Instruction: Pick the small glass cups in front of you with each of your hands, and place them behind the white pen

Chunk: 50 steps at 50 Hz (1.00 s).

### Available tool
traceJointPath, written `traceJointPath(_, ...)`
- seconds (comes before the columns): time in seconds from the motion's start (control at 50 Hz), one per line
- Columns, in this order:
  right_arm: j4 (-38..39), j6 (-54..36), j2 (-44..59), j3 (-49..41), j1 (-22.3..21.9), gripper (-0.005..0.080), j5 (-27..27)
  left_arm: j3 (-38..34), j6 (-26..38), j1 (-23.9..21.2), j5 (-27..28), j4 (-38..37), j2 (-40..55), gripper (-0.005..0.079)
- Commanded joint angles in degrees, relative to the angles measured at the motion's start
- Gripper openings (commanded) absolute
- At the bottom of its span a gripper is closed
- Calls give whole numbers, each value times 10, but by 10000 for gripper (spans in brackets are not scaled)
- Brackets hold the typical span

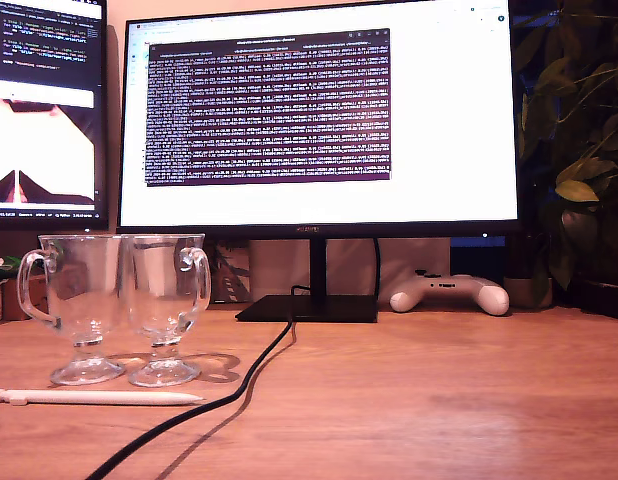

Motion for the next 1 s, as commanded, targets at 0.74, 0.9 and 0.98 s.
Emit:
traceJointPath(0.74, -58, -53, -271, -71, -1, -10, -85, -63, -16, -13, -5, -85, -280, -18)
traceJointPath(0.9, -37, -58, -284, -71, -1, -10, -85, -63, -12, -14, -26, -114, -351, -19)
traceJointPath(0.98, -19, -78, -284, -71, -1, -10, -83, -63, -13, -14, -55, -119, -345, -18)
